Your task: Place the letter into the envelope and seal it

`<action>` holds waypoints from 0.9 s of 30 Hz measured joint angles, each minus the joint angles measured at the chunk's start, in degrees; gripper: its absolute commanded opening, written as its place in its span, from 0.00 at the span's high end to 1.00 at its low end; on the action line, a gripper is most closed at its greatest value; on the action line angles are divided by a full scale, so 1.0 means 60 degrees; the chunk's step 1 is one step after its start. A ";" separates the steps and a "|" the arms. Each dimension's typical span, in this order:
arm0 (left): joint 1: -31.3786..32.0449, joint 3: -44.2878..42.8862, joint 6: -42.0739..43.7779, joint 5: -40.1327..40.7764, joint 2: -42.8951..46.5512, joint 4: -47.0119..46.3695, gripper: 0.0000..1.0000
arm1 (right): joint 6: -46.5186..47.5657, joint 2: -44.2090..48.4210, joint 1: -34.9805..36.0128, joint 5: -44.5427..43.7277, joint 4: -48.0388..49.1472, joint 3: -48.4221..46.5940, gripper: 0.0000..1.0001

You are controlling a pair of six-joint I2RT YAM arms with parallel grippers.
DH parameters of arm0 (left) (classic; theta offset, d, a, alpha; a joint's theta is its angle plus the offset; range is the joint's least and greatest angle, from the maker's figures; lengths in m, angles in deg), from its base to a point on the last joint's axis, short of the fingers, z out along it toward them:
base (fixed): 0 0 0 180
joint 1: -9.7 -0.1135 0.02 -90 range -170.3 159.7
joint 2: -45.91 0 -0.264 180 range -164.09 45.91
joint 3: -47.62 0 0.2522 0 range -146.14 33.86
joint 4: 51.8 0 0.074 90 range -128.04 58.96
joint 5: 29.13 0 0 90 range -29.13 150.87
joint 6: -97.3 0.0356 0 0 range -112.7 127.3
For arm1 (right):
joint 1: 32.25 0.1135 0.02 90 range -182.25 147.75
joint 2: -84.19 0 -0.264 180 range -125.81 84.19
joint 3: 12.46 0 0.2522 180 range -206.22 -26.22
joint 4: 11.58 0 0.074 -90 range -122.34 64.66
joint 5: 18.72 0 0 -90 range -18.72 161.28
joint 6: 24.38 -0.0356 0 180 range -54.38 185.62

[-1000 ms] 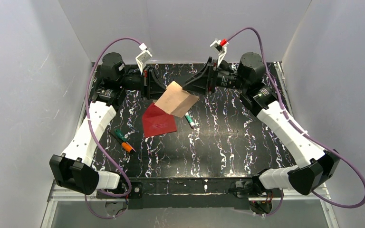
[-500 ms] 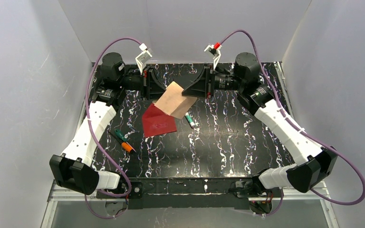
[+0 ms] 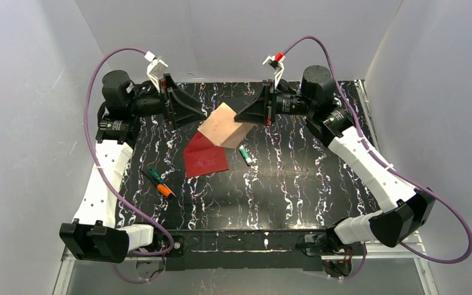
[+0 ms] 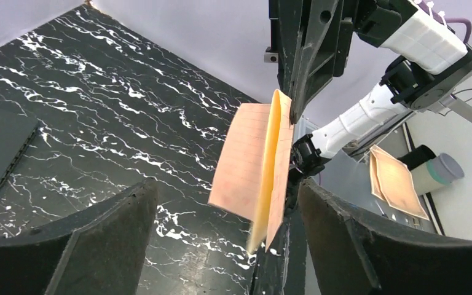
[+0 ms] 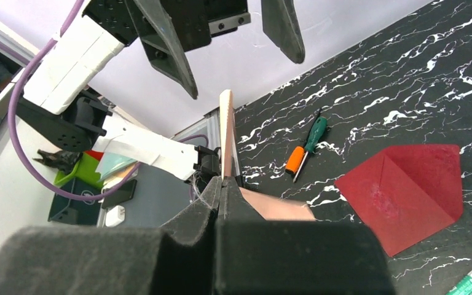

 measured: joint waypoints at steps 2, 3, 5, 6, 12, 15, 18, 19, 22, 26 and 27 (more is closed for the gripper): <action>-0.0208 0.0004 -0.0040 0.0066 0.0117 0.0007 0.09 | 0.0153 0.0000 0.0000 -0.0015 -0.0204 -0.0026 0.99; -0.0208 0.0022 -0.0262 0.0007 0.0127 -0.0259 0.08 | 0.0226 0.0000 0.0000 -0.0004 -0.0310 -0.0036 0.99; -0.0157 0.0025 -0.0634 -0.0120 0.0127 -0.0729 0.07 | 0.0342 -0.0004 0.0000 0.0011 -0.0499 -0.0073 0.99; -0.0087 0.0025 -0.0805 -0.0197 0.0127 -0.0914 0.07 | 0.0412 -0.0015 0.0000 0.0029 -0.0590 -0.0102 0.99; 0.0710 0.0248 -0.1195 -0.0444 0.0098 -0.1504 0.05 | 0.0517 -0.0178 0.0000 0.0375 -0.0674 -0.0346 0.99; 0.1009 0.0477 -0.1282 -0.0393 0.0069 -0.1534 0.05 | 0.0517 -0.0215 0.0004 0.0550 -0.0674 -0.0375 0.99; 0.1147 0.0510 -0.1432 -0.0361 -0.0117 -0.1548 0.11 | 0.0517 -0.0222 0.0018 0.0743 -0.0674 -0.0408 0.99; 0.1195 0.0525 -0.1494 -0.0342 -0.0189 -0.1574 0.16 | 0.0514 -0.0226 0.0022 0.0801 -0.0670 -0.0412 0.99; 0.1333 0.0710 -0.1643 -0.0452 -0.0324 -0.1614 0.38 | 0.0514 -0.0280 0.0062 0.0918 -0.0667 -0.0466 0.99; 0.1392 0.0903 -0.1708 -0.0747 -0.0339 -0.1596 0.82 | 0.0517 -0.0324 0.0084 0.0929 -0.0674 -0.0484 0.99; 0.1392 0.0903 -0.1683 -0.0823 -0.0331 -0.1606 0.93 | 0.0517 -0.0328 0.0087 0.0914 -0.0681 -0.0499 0.99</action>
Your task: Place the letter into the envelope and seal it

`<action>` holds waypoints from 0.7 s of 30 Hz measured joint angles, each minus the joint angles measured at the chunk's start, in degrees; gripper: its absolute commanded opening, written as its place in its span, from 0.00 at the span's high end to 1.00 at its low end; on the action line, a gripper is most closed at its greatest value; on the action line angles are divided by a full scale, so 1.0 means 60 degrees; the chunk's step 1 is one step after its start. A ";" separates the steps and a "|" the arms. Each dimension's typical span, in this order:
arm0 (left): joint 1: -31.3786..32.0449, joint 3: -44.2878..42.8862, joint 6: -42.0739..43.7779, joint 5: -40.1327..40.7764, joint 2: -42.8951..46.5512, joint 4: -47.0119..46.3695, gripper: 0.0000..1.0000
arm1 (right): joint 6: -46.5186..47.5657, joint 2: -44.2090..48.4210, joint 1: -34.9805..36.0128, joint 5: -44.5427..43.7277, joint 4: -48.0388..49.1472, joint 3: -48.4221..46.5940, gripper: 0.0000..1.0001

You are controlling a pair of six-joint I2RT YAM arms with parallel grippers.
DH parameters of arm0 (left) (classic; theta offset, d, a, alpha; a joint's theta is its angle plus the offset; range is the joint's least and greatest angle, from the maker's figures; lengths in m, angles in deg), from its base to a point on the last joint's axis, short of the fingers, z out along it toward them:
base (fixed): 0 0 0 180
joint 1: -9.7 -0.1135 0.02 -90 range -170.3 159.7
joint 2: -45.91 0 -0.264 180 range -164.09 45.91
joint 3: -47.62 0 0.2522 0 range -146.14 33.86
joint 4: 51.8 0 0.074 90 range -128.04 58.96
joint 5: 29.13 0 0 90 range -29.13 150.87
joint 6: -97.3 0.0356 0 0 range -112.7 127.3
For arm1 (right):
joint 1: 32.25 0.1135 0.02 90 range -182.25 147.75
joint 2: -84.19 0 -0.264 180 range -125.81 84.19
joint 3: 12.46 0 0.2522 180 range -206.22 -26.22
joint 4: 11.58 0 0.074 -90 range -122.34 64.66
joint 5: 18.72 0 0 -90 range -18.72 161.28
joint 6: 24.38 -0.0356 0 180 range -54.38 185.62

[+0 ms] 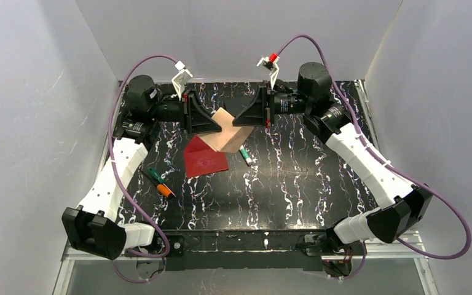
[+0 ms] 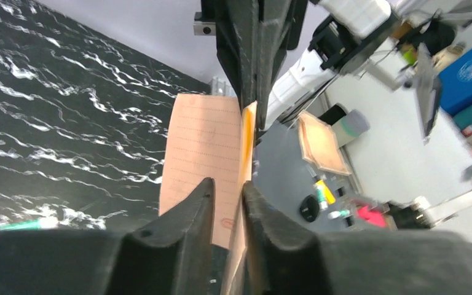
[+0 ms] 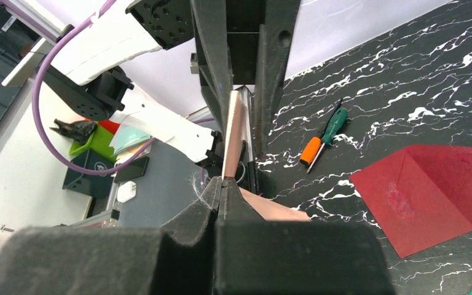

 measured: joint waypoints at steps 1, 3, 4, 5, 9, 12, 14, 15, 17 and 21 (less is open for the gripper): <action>0.0000 0.0000 0.0015 -0.0084 0.0007 -0.0004 1.00 | -0.0004 -0.0011 0.0000 -0.0022 -0.0004 -0.0033 0.96; 0.0000 -0.0004 0.0025 -0.0197 0.0015 -0.0076 1.00 | -0.0011 -0.0015 0.0000 -0.0193 -0.0004 -0.0109 0.61; 0.0000 -0.0004 0.0025 -0.0219 0.0015 -0.0113 1.00 | -0.0058 -0.0015 0.0000 -0.0299 -0.0011 -0.0127 0.42; 0.0000 -0.0004 0.0036 -0.0226 0.0015 -0.0120 1.00 | -0.0131 -0.0015 0.0004 -0.0474 -0.0015 -0.0142 0.30; -0.0004 -0.0098 0.0368 0.0208 0.0011 0.0317 1.00 | -0.0386 0.0066 0.0040 -0.1985 -0.0004 -0.0124 0.16; 0.0000 -0.0331 0.0769 0.1370 0.0015 0.0965 1.00 | -0.0754 0.0474 0.0051 -0.3763 0.0018 0.0219 0.15; 0.0000 -0.0401 0.0801 0.2586 0.0058 0.1118 1.00 | -0.1191 0.0987 0.0051 -0.5064 0.0058 0.0674 0.14; -0.0004 -0.0393 0.0739 0.3195 0.0095 0.1144 1.00 | -0.1410 0.1275 0.0051 -0.5646 0.0160 0.0947 0.14; 0.0000 -0.0335 0.0528 0.4087 0.0171 0.0998 1.00 | -0.1872 0.1887 0.0055 -0.6703 0.0353 0.1563 0.13; 0.0000 -0.0233 -0.0087 0.5413 0.0339 0.0583 1.00 | -0.2736 0.2342 0.0069 -0.7781 0.0885 0.2182 0.12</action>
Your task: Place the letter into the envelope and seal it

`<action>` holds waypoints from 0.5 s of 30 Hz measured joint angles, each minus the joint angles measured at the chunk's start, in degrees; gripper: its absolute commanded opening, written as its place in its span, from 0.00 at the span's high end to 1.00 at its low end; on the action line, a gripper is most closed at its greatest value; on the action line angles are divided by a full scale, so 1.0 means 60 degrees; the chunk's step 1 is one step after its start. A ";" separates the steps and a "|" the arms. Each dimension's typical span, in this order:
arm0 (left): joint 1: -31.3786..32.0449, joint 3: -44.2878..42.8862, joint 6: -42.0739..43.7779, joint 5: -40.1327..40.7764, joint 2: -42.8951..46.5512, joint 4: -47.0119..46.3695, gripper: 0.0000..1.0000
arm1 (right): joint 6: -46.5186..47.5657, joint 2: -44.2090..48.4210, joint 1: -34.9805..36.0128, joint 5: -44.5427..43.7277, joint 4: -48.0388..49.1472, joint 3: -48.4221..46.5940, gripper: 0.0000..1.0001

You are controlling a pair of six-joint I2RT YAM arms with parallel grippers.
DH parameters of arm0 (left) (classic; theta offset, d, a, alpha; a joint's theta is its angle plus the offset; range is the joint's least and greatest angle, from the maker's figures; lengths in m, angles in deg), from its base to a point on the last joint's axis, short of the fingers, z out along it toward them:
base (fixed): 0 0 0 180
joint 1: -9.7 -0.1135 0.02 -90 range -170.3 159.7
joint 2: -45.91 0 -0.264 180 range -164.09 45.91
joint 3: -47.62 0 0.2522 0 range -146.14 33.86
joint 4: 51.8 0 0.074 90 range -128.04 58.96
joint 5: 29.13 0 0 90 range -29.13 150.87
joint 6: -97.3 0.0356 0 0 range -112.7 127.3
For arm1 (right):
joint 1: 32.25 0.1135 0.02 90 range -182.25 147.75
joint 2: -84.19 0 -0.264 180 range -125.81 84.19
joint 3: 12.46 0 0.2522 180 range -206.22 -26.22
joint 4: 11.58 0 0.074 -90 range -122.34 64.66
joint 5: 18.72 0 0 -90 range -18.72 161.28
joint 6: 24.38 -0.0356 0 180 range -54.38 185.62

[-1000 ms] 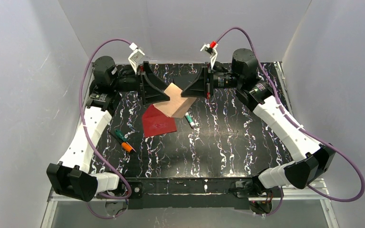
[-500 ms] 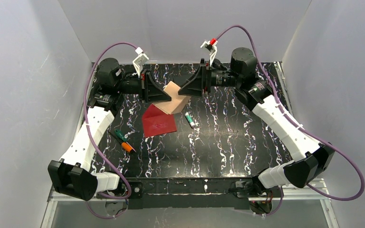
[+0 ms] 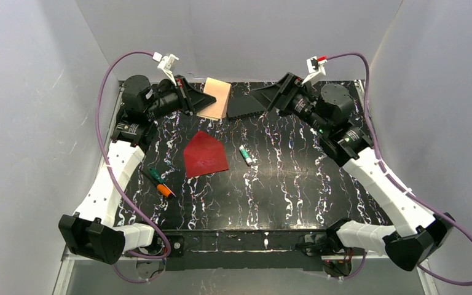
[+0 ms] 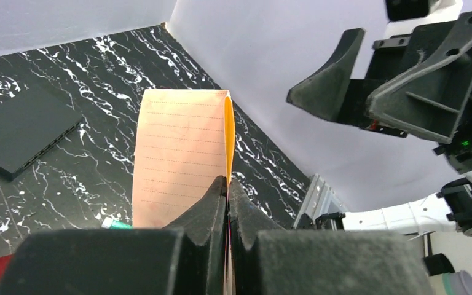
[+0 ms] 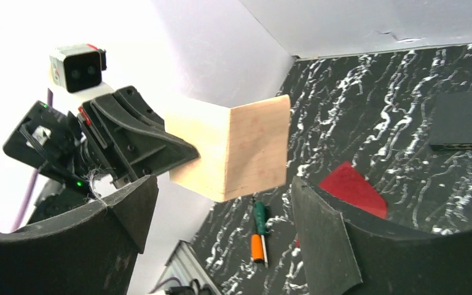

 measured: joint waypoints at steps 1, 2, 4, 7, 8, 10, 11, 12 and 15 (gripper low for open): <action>0.0000 -0.0004 -0.0120 0.0066 0.0004 -0.0076 1.00 | -0.0240 -0.0106 0.0007 -0.0029 0.0171 0.0004 0.09; 0.0000 -0.0007 -0.0248 0.0069 -0.0007 -0.0135 1.00 | -0.0488 -0.0259 0.0015 0.0000 0.0408 0.0004 0.08; 0.0000 -0.0084 -0.0459 -0.0138 -0.0106 -0.0200 1.00 | -0.0984 -0.0645 0.0047 0.0142 0.0943 0.0051 0.07; 0.0000 -0.0259 -0.0696 -0.0521 -0.0342 -0.0306 1.00 | -0.1632 -0.1209 0.0117 0.0404 0.1574 0.0160 0.11; 0.0000 -0.0270 -0.0780 -0.0605 -0.0386 -0.0324 1.00 | -0.1792 -0.1355 0.0127 0.0517 0.1712 0.0182 0.13; 0.0004 -0.0270 -0.0976 -0.0732 -0.0419 -0.0372 1.00 | -0.2138 -0.1628 0.0157 0.0710 0.2022 0.0182 0.20; 0.0004 -0.0266 -0.1104 -0.0798 -0.0419 -0.0470 1.00 | -0.2248 -0.1723 0.0157 0.0820 0.2160 0.0182 0.23; 0.0004 -0.0255 -0.1337 -0.0889 -0.0419 -0.0699 1.00 | -0.2393 -0.1818 0.0157 0.0933 0.2320 0.0182 0.26; 0.0007 -0.0226 -0.1956 -0.1096 -0.0448 -0.1381 1.00 | -0.2867 -0.2036 0.0160 0.1344 0.2845 0.0178 0.31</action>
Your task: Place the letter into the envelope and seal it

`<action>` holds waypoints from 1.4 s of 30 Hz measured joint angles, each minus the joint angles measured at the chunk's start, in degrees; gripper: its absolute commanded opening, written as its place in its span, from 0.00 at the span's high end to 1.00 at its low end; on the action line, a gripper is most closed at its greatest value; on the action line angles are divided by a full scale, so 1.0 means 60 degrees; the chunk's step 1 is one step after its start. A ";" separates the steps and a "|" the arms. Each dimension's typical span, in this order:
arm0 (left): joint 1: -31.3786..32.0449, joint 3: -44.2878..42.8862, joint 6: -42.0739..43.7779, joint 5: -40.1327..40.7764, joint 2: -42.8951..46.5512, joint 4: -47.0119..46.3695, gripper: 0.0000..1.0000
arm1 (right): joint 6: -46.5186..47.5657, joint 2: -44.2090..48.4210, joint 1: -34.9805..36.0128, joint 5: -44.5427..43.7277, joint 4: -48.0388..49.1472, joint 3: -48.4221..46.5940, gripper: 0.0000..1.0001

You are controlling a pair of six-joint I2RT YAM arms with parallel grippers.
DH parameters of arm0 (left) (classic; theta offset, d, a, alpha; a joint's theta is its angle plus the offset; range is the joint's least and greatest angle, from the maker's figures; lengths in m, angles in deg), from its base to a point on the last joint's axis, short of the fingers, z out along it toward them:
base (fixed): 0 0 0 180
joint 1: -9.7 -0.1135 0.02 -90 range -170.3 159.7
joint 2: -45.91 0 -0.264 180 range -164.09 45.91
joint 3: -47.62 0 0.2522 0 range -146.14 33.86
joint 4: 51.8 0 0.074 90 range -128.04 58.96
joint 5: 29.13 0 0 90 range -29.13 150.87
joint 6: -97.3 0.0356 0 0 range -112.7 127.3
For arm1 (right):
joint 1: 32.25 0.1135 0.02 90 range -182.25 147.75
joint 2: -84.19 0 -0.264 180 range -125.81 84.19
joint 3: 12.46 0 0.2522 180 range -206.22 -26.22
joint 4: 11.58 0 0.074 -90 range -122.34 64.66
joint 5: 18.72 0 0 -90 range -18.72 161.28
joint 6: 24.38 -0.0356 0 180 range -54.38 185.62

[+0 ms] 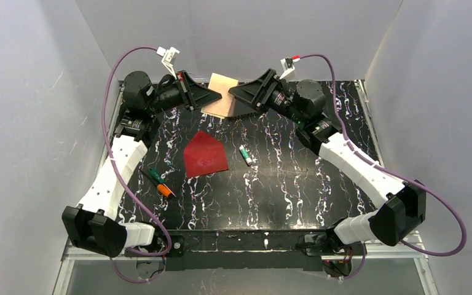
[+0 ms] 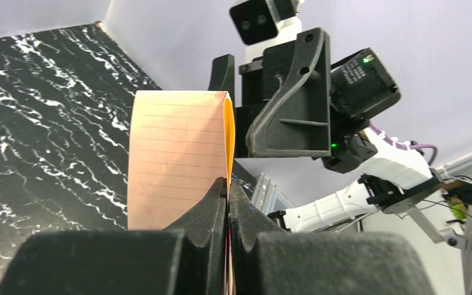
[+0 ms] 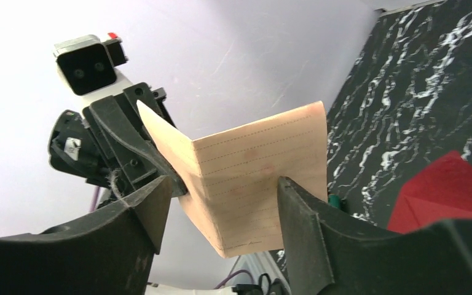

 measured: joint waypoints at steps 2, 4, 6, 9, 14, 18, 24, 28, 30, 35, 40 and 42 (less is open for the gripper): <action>0.0004 0.0033 -0.0379 -0.0102 -0.0062 -0.0390 1.00 | -0.0211 -0.0095 0.0004 0.0186 0.0288 0.0000 0.34; 0.0026 0.0084 -0.0725 -0.0193 -0.0146 -0.0736 1.00 | -0.0350 -0.0160 0.0007 0.0324 0.0579 0.0000 0.38; 0.0047 0.0091 -0.0973 -0.0233 -0.0229 -0.0965 1.00 | -0.0477 -0.0175 0.0007 0.0463 0.0827 0.0000 0.40; 0.0087 0.0098 -0.1279 -0.0288 -0.0313 -0.1286 1.00 | -0.0652 -0.0193 0.0007 0.0703 0.1362 0.0000 0.44; 0.0127 0.0098 -0.1592 -0.0415 -0.0408 -0.1679 1.00 | -0.0998 -0.0361 0.0007 0.1111 0.2211 0.0000 0.47; 0.0153 0.0098 -0.1774 -0.0481 -0.0470 -0.1854 1.00 | -0.1129 -0.0477 0.0007 0.1311 0.2543 0.0000 0.56; 0.0171 0.0098 -0.1960 -0.0517 -0.0521 -0.2073 1.00 | -0.1206 -0.0484 0.0004 0.1475 0.2881 0.0004 0.78; 0.0178 0.0098 -0.2051 -0.0586 -0.0521 -0.2240 0.98 | -0.1209 -0.0484 -0.0004 0.1450 0.3042 0.0091 0.89; 0.0182 0.0098 -0.2069 -0.0630 -0.0521 -0.2273 0.82 | -0.1198 -0.0481 -0.0004 0.1392 0.3147 0.0182 0.99; 0.0178 0.0098 -0.2018 -0.0681 -0.0514 -0.2262 0.38 | -0.1151 -0.0397 -0.0004 0.0958 0.3257 0.0415 0.99; 0.0164 0.0335 -0.1858 -0.0007 -0.0186 -0.1982 0.18 | -0.0889 -0.0040 0.0000 0.0149 0.3395 0.0576 0.99; 0.0160 0.0535 -0.1829 0.0539 0.0120 -0.1898 0.17 | -0.0827 0.0069 -0.0004 -0.0142 0.3705 0.0572 0.99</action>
